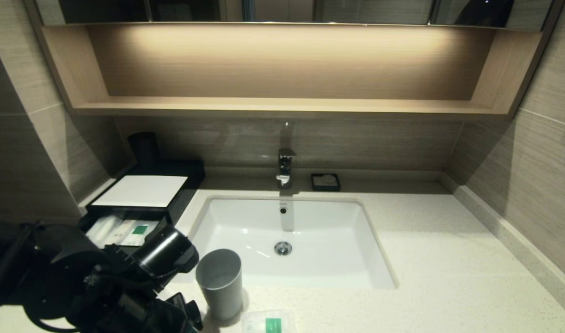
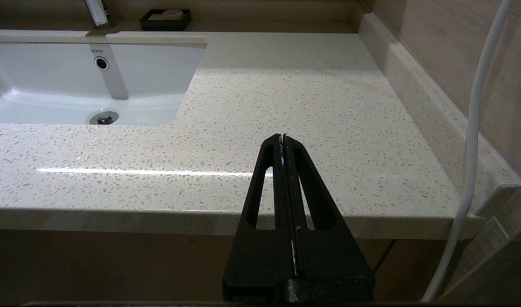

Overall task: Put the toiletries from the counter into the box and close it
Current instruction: Pick up the bathroom toiletry

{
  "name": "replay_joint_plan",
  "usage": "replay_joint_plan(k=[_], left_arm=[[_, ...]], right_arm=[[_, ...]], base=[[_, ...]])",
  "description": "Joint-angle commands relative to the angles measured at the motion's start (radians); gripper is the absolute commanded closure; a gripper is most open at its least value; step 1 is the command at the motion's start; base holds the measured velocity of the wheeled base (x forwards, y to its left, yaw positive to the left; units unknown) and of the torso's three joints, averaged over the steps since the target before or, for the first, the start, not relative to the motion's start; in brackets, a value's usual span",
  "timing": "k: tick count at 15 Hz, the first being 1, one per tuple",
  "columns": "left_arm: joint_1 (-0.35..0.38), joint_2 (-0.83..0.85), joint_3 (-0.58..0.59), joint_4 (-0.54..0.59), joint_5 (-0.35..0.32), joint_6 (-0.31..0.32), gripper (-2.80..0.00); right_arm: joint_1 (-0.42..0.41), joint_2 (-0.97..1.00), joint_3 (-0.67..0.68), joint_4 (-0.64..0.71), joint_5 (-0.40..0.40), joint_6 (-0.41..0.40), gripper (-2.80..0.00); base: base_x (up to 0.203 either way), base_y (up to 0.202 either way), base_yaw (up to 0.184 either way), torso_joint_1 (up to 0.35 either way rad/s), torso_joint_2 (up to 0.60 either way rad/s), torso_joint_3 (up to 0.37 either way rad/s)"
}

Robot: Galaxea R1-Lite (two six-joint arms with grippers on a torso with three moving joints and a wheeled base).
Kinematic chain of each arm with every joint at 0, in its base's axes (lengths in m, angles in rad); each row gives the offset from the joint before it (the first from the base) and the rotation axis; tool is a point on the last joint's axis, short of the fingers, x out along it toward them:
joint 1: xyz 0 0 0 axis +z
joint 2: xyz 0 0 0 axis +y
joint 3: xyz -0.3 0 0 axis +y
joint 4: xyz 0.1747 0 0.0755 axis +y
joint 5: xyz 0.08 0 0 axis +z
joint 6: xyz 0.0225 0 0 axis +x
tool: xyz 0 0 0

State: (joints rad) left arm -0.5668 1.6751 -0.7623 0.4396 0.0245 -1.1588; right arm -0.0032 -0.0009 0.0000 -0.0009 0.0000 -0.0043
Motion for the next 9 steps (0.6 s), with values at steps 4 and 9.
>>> replay_joint_plan(k=[4,9], left_arm=[[0.002,-0.001,0.005,0.004,0.000,0.000,-2.80],[0.004,-0.012,0.021,0.004,-0.001,0.018,-2.80]], right_arm=[[0.000,0.001,0.002,-0.001,0.001,0.000,0.00],[0.000,0.001,0.002,-0.001,0.002,0.000,0.00]], base=[[0.000,0.000,0.000,0.000,0.00,0.000],[0.000,0.000,0.000,0.000,0.00,0.000]])
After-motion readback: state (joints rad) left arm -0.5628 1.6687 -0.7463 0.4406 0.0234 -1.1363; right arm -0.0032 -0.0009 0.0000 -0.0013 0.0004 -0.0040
